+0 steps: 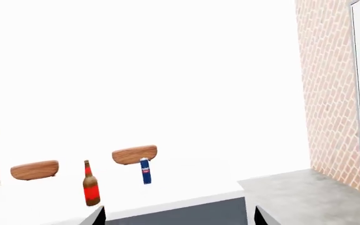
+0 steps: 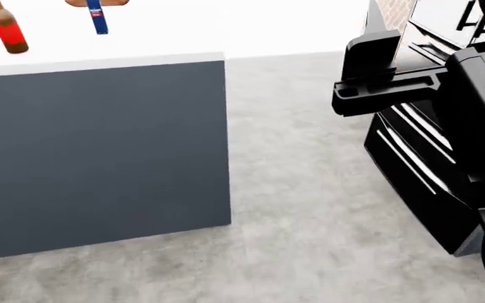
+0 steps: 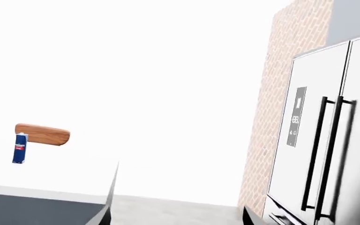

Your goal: Move the drinks to the dining counter.

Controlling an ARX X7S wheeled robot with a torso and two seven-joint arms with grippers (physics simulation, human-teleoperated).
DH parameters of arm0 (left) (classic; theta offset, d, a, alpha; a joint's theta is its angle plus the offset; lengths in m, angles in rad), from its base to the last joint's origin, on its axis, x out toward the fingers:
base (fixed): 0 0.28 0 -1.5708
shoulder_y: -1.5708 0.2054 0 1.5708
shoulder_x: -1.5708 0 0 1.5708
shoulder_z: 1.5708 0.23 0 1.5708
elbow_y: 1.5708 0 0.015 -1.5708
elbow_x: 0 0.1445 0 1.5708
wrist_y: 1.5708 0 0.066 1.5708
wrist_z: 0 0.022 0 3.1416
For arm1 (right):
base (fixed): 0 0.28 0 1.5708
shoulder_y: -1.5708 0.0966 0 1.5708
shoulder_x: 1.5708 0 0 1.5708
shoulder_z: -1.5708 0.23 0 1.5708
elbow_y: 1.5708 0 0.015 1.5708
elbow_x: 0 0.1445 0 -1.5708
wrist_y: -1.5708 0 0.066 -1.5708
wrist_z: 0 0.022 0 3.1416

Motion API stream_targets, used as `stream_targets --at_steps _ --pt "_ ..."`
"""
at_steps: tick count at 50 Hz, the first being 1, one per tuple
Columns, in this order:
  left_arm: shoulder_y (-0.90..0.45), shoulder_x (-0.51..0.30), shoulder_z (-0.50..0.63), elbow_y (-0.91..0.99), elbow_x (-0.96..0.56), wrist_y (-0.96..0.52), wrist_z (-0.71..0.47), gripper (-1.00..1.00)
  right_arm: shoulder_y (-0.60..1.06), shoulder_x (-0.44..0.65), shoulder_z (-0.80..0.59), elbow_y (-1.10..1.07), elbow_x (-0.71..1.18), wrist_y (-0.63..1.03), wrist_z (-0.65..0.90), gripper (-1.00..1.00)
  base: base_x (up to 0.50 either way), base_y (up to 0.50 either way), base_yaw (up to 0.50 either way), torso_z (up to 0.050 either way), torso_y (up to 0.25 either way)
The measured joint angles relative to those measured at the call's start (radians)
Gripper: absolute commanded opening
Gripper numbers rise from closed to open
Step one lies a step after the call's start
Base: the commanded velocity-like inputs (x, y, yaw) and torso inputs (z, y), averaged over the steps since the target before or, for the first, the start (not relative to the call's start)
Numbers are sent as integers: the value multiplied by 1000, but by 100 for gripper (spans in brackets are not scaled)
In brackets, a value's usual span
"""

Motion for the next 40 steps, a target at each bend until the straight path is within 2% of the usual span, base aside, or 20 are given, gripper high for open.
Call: stream_targets --at_steps 40 --pt "18 -3 1 7 11 3 9 100 -10 -2 1 2 0 8 -4 100 -127 -482 -344 0 0"
